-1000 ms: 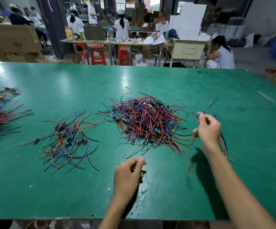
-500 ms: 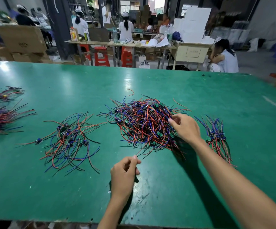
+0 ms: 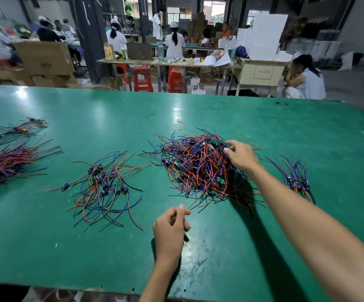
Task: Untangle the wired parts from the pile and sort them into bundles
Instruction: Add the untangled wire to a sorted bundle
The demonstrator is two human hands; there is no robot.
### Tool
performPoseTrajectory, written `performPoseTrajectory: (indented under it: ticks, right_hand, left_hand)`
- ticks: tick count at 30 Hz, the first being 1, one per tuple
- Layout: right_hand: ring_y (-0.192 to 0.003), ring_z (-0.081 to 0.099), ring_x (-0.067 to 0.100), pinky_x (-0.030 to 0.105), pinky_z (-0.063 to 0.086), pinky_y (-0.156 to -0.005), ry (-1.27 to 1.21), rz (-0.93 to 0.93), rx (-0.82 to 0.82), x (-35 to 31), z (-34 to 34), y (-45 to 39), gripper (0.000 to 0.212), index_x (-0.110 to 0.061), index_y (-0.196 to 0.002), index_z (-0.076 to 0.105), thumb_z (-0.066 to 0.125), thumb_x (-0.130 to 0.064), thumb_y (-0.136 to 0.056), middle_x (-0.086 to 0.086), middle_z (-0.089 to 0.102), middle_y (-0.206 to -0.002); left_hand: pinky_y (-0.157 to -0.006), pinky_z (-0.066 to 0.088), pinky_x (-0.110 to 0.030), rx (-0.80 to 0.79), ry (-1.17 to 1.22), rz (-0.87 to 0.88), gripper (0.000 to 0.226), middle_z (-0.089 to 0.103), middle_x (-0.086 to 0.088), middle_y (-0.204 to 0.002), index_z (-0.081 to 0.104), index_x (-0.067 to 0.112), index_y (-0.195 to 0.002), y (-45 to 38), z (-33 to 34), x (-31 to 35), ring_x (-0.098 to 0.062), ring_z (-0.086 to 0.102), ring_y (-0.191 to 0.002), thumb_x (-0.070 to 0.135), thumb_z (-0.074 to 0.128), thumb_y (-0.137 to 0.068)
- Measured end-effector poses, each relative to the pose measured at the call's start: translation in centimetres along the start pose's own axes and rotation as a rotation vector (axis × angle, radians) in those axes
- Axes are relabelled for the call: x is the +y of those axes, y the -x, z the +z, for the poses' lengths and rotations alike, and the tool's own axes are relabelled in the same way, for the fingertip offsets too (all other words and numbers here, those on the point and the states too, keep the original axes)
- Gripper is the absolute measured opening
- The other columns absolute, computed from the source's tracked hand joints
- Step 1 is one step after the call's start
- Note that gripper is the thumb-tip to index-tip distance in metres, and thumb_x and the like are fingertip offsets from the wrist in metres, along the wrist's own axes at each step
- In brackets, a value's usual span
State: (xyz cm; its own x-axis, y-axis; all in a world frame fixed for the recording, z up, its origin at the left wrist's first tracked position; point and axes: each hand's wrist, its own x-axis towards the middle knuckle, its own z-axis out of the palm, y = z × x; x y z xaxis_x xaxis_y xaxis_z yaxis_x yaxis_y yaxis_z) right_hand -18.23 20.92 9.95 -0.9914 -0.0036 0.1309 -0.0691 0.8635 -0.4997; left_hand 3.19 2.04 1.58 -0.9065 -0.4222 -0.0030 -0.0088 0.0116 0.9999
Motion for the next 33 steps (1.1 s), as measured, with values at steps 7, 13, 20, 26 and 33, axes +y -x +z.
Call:
performPoseTrajectory:
  ticks: [7, 13, 20, 26, 33]
  right_hand:
    - [-0.108, 0.064, 0.028, 0.039, 0.052, -0.092, -0.003, 0.004, 0.045, 0.0, 1.2, 1.0, 0.027, -0.022, -0.115, 0.072, 0.068, -0.039, -0.095, 0.006, 0.071, -0.111]
    - [-0.108, 0.061, 0.026, 0.041, 0.044, -0.095, -0.017, -0.094, 0.284, 0.2, 1.2, 3.8, 0.017, -0.023, -0.103, 0.074, 0.068, -0.037, -0.095, 0.003, 0.070, -0.110]
    - [-0.073, 0.071, 0.013, 0.040, 0.058, -0.072, -0.284, -0.311, 0.471, -1.2, -1.4, 8.8, 0.012, -0.020, -0.094, 0.078, 0.078, -0.031, -0.088, -0.004, 0.077, -0.083]
    - [-0.072, 0.066, 0.022, 0.039, 0.043, -0.068, 0.013, -0.755, 0.627, -2.2, -1.6, 13.2, 0.006, -0.021, -0.089, 0.079, 0.078, -0.027, -0.089, -0.007, 0.074, -0.082]
    - [-0.070, 0.063, 0.021, 0.037, 0.044, -0.067, 0.103, -0.846, 0.631, -2.0, 0.7, 15.6, 0.007, -0.026, -0.093, 0.079, 0.074, -0.031, -0.093, -0.011, 0.072, -0.083]
  left_hand:
    - [-0.050, 0.039, -0.028, 0.006, 0.005, 0.010, 0.032, 0.062, -0.006, -0.054, 0.072, 0.026, -0.070, 0.1, 0.1, 0.0, -0.013, 0.047, -0.047, 0.031, 0.060, -0.100]
    - [-0.052, 0.048, -0.041, -0.005, 0.006, 0.021, 0.032, 0.063, -0.009, -0.054, 0.073, 0.023, -0.069, 0.4, -0.1, 0.0, -0.015, 0.050, -0.048, 0.028, 0.061, -0.099]
    - [-0.057, 0.037, -0.034, -0.059, 0.081, 0.071, 0.032, 0.065, -0.009, -0.064, 0.078, 0.023, -0.074, 0.8, 0.8, 2.1, -0.017, 0.045, -0.054, 0.028, 0.060, -0.100]
    - [-0.060, 0.053, -0.021, -0.142, 0.285, 0.089, 0.022, 0.077, -0.002, -0.096, 0.071, 0.023, -0.116, -0.8, 2.4, 6.9, -0.011, 0.068, -0.071, 0.030, 0.068, -0.095]
    - [-0.063, 0.058, -0.020, -0.058, 0.382, 0.009, 0.016, 0.077, -0.004, -0.082, 0.075, 0.002, -0.095, -0.9, 1.5, 5.5, -0.023, 0.076, -0.074, 0.014, 0.066, -0.096]
